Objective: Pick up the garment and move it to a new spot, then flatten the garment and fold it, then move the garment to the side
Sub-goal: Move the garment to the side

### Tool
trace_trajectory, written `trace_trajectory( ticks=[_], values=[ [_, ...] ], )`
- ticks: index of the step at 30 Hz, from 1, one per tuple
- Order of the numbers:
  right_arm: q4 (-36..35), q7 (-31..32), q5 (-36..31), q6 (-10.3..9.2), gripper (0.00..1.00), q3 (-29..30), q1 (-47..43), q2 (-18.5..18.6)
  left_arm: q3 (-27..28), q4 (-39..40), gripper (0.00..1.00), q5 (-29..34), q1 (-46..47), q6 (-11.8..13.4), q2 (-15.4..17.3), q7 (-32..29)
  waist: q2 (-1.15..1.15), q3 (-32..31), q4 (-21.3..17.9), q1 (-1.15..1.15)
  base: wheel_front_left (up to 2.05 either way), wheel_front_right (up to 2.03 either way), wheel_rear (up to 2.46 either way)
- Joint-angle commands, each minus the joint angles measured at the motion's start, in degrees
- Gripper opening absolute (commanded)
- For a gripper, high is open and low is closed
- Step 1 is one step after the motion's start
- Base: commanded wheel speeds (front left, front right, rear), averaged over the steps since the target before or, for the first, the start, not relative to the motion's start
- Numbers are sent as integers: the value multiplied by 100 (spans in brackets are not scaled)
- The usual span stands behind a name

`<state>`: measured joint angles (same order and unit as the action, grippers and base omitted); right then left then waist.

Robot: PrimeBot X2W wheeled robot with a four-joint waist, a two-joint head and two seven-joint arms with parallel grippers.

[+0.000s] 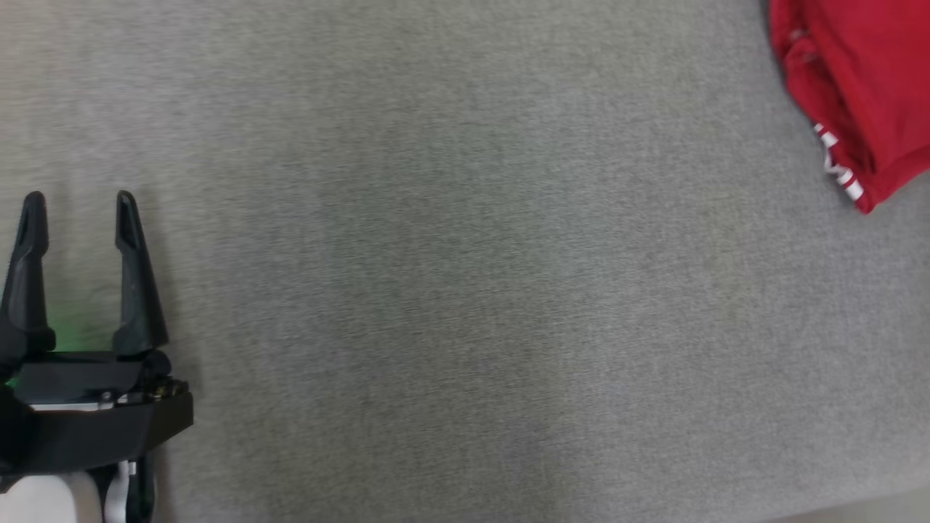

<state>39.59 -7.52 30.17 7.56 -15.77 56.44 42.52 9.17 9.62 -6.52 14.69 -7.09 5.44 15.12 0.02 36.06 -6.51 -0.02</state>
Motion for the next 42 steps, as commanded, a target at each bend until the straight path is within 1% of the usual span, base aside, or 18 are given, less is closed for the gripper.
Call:
trace_trajectory(
  ticks=[1,4,10,11,12,13,18,22,25,29,31,37,38,39,40,42],
  values=[
    [-1,18,-9,-16,0,28,68,49,37,40,100,28,-40,-28,50,2,-2,266,-287,2,0,0,0],
    [41,56,-29,-16,0,143,171,123,76,102,100,14,-98,-35,59,2,-2,257,-302,2,0,0,0],
    [265,219,-99,-16,1,200,334,89,67,142,100,23,-148,-45,30,1,-2,261,-253,2,0,0,0],
    [274,164,-136,-16,49,211,392,80,71,144,100,24,-147,-33,29,0,-2,266,-243,2,0,0,0],
    [315,139,-175,-16,93,227,426,75,79,148,100,22,-146,-28,25,0,-2,270,-234,2,0,0,0],
    [375,120,-247,-16,100,231,436,77,87,153,100,19,-145,-28,25,0,-2,272,-227,2,0,0,0],
    [519,-109,-546,-16,100,194,508,-14,138,74,100,0,-190,-27,-2,0,-2,145,-209,2,0,0,0],
    [445,-374,-767,-16,100,72,407,-171,211,-38,100,-61,-280,-29,-57,1,-2,-205,-183,2,0,0,0],
    [243,-581,-896,-16,100,33,227,-380,280,-163,100,-125,-396,-30,-115,2,-2,-579,-138,2,0,0,0],
    [-224,-734,-1025,-16,100,106,-214,-806,374,-371,100,-167,-675,-31,-179,2,-2,-1140,-70,2,0,0,0],
    [-519,-758,-1066,-16,100,221,-509,-1082,404,-466,100,-178,-818,-31,-200,2,-2,-1379,-37,2,0,0,0],
    [-1488,-769,-1378,-16,100,557,-1719,-1858,493,-671,100,-128,-1209,-31,-234,2,-2,-2055,107,2,0,0,0],
    [-1742,-770,-1479,-16,100,648,-2193,-2093,456,-728,100,-108,-1309,-33,-242,2,-2,-2265,172,2,0,0,0],
    [-1865,-769,-1510,-16,100,706,-2418,-2215,433,-765,100,-101,-1358,-32,-245,2,-2,-2368,207,2,0,0,0],
    [-1865,-769,-1510,-16,100,706,-2418,-2215,433,-765,100,-101,-1358,-32,-245,2,-2,-2368,207,2,0,0,0],
    [-2053,-770,-1537,-16,100,849,-2909,-2425,384,-827,100,-98,-1439,-32,-247,2,-2,-2537,298,2,0,0,0]
  ],
)
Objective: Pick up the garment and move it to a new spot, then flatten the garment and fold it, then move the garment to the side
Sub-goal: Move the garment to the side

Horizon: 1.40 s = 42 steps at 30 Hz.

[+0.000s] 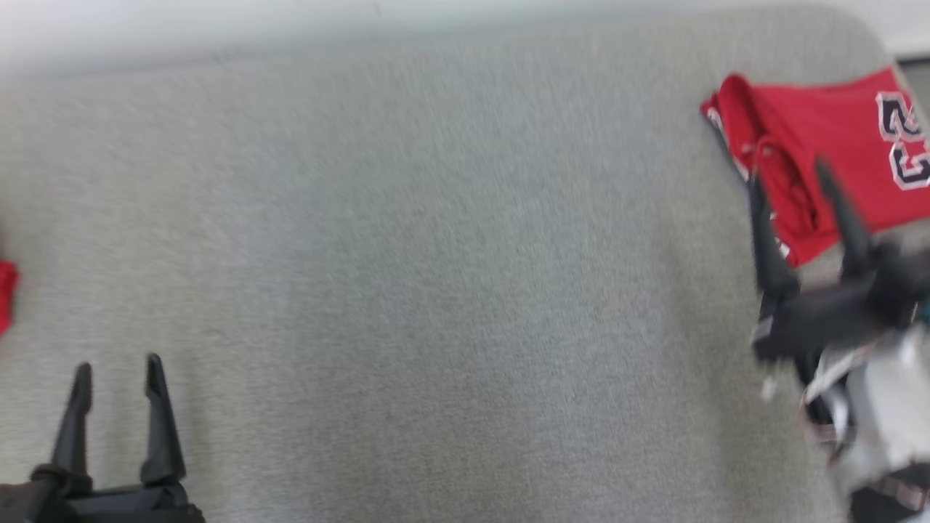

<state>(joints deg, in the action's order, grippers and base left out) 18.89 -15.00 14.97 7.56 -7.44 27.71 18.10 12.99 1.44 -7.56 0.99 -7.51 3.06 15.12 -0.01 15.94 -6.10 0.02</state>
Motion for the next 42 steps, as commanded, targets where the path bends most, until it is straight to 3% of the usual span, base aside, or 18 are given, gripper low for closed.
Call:
trace_trajectory(
  ticks=[1,9,19,42],
  values=[
    [-82,-22,-32,-16,100,70,-263,-76,-26,-50,100,7,-92,10,-10,3,1,-591,303,-2,0,0,0],
    [-730,-24,-54,-16,100,375,-1724,-744,-199,-249,100,-40,-163,28,-19,2,1,-921,455,-2,0,0,0],
    [-1334,-16,-179,-16,100,678,-2860,-1189,-469,-492,100,-67,-334,30,-17,3,1,-1408,692,-2,0,0,0],
    [-1320,-16,-261,-16,100,662,-3168,-1160,-469,-750,100,110,-653,16,-18,3,1,-1779,833,-2,0,0,0]
  ],
)
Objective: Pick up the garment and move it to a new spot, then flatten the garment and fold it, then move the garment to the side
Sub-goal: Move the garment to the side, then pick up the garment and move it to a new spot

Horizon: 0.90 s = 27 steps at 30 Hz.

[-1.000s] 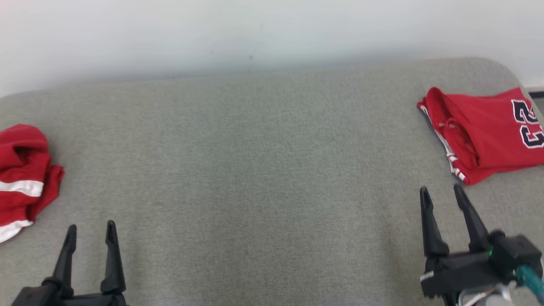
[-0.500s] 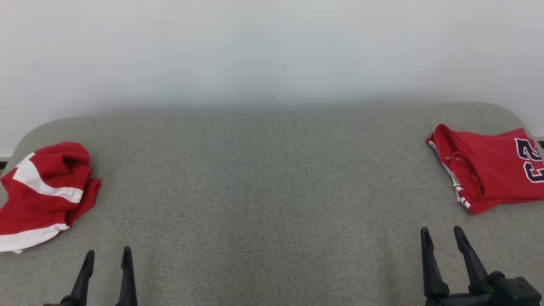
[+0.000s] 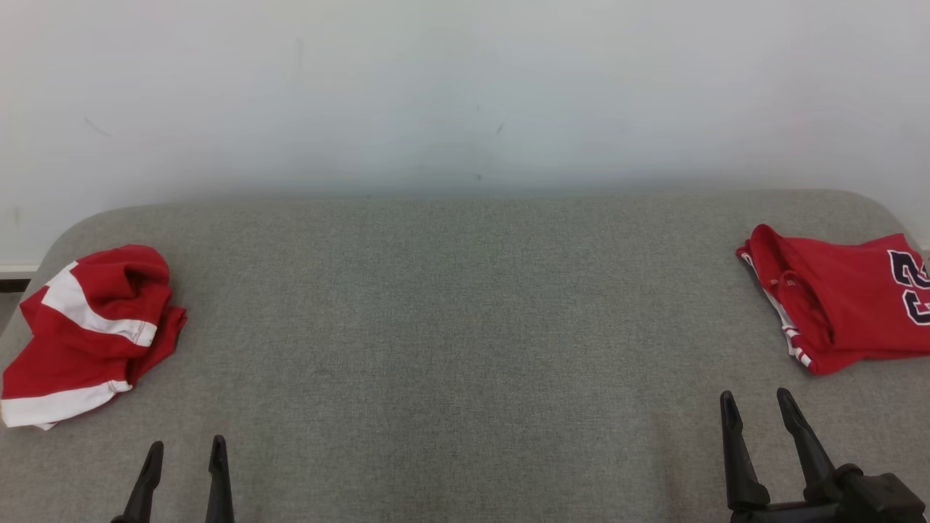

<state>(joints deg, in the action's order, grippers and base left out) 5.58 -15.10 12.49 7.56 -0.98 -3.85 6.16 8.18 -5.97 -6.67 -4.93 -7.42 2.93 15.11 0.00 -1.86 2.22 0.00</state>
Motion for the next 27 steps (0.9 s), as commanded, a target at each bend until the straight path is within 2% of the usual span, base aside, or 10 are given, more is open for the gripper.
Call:
trace_trajectory(
  ticks=[1,11,16,21,27],
  values=[
    [17,-6,-8,-16,100,18,-20,36,12,-7,100,22,-64,6,-4,3,0,1,3,0,0,0,0],
    [48,-6,1,-16,100,38,-72,5,9,27,100,35,-61,7,-4,4,0,12,24,0,0,0,0],
    [88,-6,13,-16,100,15,-63,-23,44,10,100,4,71,5,15,3,0,52,176,0,0,0,0],
    [152,-5,47,-16,100,4,-51,-61,114,-4,100,36,116,4,81,3,0,91,488,0,0,0,0],
    [230,-4,29,-16,100,-38,-50,-89,188,-35,100,45,235,20,131,4,0,154,1076,0,0,0,0]
  ],
)
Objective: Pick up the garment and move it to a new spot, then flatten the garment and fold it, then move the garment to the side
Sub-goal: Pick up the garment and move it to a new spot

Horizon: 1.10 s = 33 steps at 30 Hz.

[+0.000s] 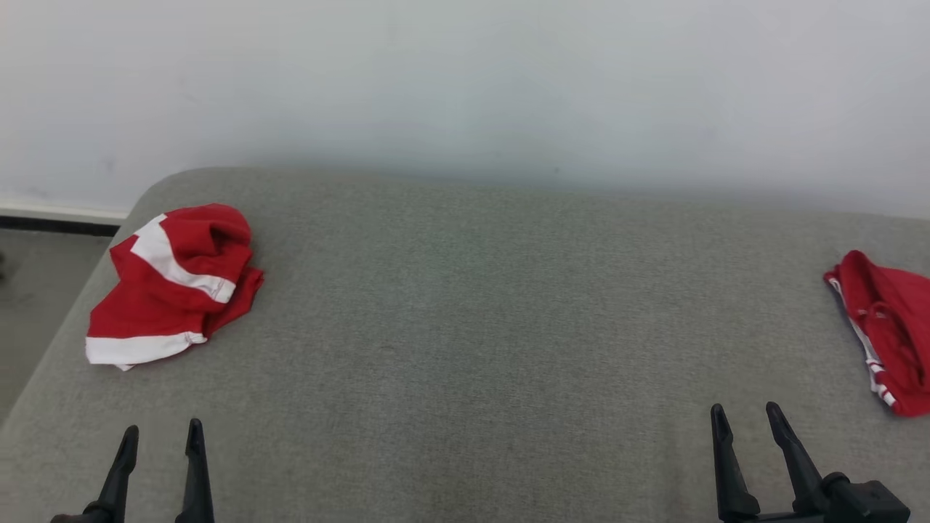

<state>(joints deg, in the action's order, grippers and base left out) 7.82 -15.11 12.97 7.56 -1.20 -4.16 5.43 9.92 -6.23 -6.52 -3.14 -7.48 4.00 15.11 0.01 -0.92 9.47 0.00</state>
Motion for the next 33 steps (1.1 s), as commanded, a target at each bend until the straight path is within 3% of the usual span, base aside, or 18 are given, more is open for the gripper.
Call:
trace_trajectory(
  ticks=[1,15,24,33],
  values=[
    [12,-3,-20,-16,100,-10,-5,-14,13,-23,100,35,69,29,28,3,-1,87,463,0,0,0,0],
    [225,22,28,-17,100,-257,302,57,328,15,100,-47,60,112,-12,3,-1,274,1640,0,0,0,0],
    [276,17,17,-17,100,-323,402,79,477,45,100,-84,76,107,-31,4,-1,374,1790,0,0,0,0],
    [214,33,-25,-17,100,-219,549,172,542,16,100,-229,493,110,-66,4,-1,640,1535,0,0,0,0]
  ],
)
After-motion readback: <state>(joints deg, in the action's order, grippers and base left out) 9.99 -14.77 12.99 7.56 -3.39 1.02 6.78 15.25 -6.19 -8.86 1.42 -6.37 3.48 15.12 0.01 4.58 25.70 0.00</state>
